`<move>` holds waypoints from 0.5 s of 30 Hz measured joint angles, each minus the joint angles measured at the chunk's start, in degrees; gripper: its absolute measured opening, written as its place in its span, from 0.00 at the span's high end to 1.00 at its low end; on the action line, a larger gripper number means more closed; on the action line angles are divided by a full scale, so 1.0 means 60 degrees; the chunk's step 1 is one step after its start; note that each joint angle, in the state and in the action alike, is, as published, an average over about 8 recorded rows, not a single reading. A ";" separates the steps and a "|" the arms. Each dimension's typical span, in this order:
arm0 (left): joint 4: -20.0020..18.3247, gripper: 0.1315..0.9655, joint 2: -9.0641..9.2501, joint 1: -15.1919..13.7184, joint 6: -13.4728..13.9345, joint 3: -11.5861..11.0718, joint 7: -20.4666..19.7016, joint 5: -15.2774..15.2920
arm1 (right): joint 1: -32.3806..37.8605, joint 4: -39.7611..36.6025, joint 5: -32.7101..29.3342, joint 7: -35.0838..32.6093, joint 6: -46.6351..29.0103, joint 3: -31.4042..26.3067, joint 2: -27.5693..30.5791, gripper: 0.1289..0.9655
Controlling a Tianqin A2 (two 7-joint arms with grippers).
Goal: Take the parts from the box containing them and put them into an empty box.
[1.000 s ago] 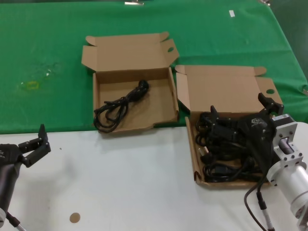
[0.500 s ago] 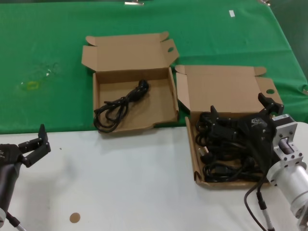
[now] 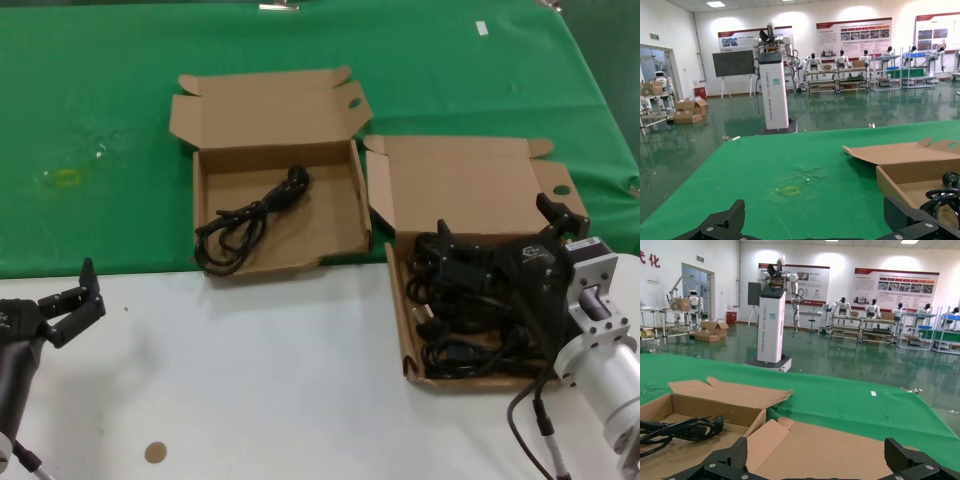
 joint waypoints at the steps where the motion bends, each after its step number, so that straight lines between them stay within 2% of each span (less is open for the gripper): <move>1: 0.0000 0.00 0.0000 0.0000 0.0000 0.0000 0.0000 0.0000 | 0.0000 0.0000 0.0000 0.0000 0.0000 0.0000 0.0000 0.00; 15: 0.0000 0.00 0.0000 0.0000 0.0000 0.0000 0.0000 0.0000 | 0.0000 0.0000 0.0000 0.0000 0.0000 0.0000 0.0000 0.00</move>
